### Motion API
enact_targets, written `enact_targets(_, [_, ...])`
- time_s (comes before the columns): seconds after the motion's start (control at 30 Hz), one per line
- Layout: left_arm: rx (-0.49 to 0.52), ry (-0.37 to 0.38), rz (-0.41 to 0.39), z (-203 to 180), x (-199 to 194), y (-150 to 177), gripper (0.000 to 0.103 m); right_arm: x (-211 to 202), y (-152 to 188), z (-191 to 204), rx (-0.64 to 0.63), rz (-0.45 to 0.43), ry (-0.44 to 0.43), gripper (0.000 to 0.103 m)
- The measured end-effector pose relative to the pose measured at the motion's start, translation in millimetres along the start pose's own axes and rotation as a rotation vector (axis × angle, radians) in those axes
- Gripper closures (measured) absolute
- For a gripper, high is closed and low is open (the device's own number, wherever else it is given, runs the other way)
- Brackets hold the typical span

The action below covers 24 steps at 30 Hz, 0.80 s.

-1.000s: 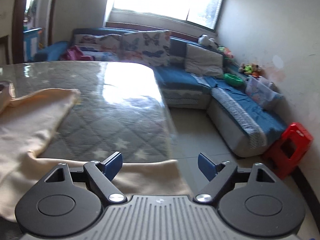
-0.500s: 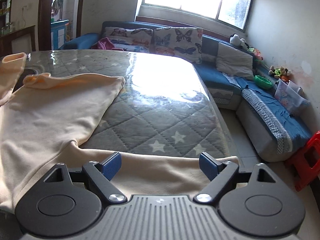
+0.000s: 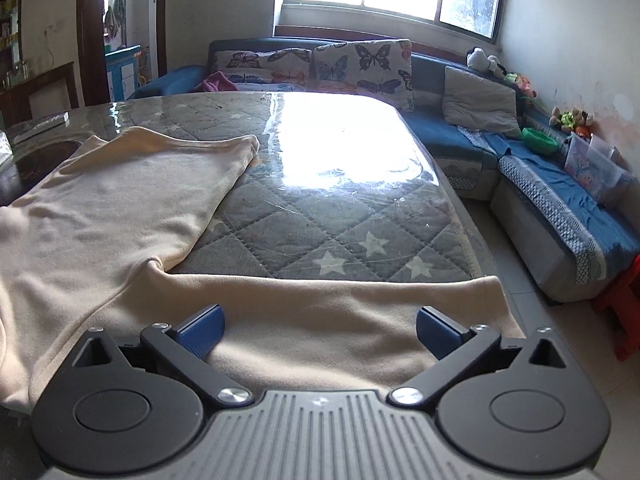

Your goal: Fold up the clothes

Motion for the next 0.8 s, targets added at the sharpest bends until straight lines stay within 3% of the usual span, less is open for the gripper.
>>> enact_targets(0.1, [0.004, 0.013, 0.018, -3.0, -5.3, 1.2, 0.101, -0.9, 0.9, -1.9, 0.015, 0.006, -0.001, 0.000])
enact_targets(0.27, [0.121, 0.235, -0.004, -60.1, -29.7, 5.6, 0.099, -3.7, 2.5, 2.3, -0.003, 0.001, 0.011, 0.000])
enact_targets(0.4, [0.196, 0.436, 0.027, -105.4, -40.2, 20.2, 0.099, -4.7, 2.7, 1.5, 0.008, 0.007, 0.012, 0.000])
enact_targets(0.5, [0.252, 0.531, 0.058, -127.1, -40.6, 34.5, 0.098, -6.5, 3.7, -0.7, 0.003, 0.011, 0.009, 0.000])
enact_targets(0.63, [0.318, 0.610, 0.120, -143.0, -46.1, 52.2, 0.098, -9.8, 7.6, -9.9, 0.024, 0.024, 0.012, 0.000])
enact_targets(0.8, [0.380, 0.646, 0.133, -142.4, -65.3, 65.8, 0.098, -16.7, 11.9, -25.7, 0.040, 0.029, 0.043, 0.000])
Point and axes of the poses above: each gripper's, at about its wrist camera, not at the fingertips, and x roughly the way its jaws point, z to its left, y to its underside, the point moved 1 cm from there along x, roughly the way its jaws point, and after that the axes turned 10 degrees about -z, right-handed, at the moved point
